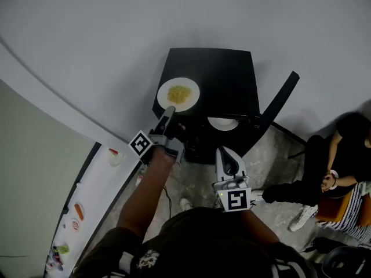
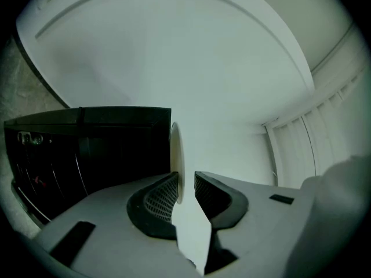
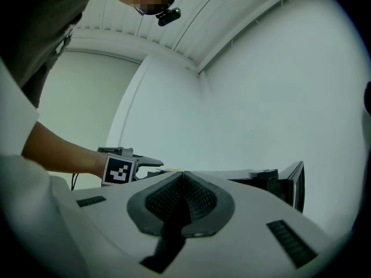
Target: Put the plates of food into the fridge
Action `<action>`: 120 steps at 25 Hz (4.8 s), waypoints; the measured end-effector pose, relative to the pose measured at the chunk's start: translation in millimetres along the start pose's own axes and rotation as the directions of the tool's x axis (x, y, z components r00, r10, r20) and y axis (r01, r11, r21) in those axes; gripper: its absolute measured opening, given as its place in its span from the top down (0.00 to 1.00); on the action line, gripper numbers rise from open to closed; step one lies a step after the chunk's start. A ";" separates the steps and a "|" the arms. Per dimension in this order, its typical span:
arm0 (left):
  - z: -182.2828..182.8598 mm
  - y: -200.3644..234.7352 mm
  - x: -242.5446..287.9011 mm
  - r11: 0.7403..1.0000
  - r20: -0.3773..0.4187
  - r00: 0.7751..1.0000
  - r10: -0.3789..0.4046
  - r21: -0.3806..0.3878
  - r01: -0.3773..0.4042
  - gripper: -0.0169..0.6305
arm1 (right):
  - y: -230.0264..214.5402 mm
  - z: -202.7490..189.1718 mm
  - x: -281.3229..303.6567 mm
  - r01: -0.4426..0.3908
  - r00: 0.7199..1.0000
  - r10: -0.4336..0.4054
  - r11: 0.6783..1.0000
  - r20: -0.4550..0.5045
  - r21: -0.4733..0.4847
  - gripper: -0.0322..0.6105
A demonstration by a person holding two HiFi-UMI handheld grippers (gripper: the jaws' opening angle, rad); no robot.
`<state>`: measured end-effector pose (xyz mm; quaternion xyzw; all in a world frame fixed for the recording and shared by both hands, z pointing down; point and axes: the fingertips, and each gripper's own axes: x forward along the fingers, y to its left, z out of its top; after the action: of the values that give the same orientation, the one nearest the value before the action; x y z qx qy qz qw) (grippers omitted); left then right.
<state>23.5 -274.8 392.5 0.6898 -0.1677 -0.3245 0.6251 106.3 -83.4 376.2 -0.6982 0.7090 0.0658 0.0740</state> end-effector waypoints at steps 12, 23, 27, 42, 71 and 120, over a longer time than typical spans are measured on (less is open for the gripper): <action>5.4 12.4 -1.8 0.995 0.037 0.994 0.101 -0.024 -0.101 0.92 | 4.3 0.7 -1.1 -0.028 1.000 0.028 1.000 0.007 -0.003 0.91; -2.2 -0.9 -18.8 0.997 0.011 0.998 0.067 0.022 -0.068 0.92 | 10.1 -4.3 -1.8 -0.036 0.999 0.036 0.999 -0.013 0.008 0.91; -11.1 -9.7 -32.9 0.999 -0.012 0.999 0.040 0.023 -0.040 0.92 | 12.2 -5.6 -7.4 -0.033 0.999 0.033 0.999 -0.027 0.011 0.91; -25.9 -18.5 -78.1 1.000 -0.041 0.999 -0.001 0.001 0.001 0.92 | 11.8 -26.7 8.2 -0.041 0.999 0.040 0.999 -0.024 -0.036 0.91; -50.0 98.4 -135.8 0.987 -0.078 0.984 0.162 -0.005 -0.162 0.92 | 8.9 -38.6 7.1 -0.035 0.997 0.032 0.998 -0.076 -0.042 0.91; -6.0 185.7 -10.1 0.968 0.115 0.972 0.205 0.122 -0.218 0.92 | -31.2 -165.4 30.7 0.087 0.903 -0.032 0.990 -0.427 0.111 0.91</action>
<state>52.5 -294.0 575.4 0.6911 -0.2933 -0.2785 0.5990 134.9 -146.5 532.6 -0.7110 0.6891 -0.1355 -0.0355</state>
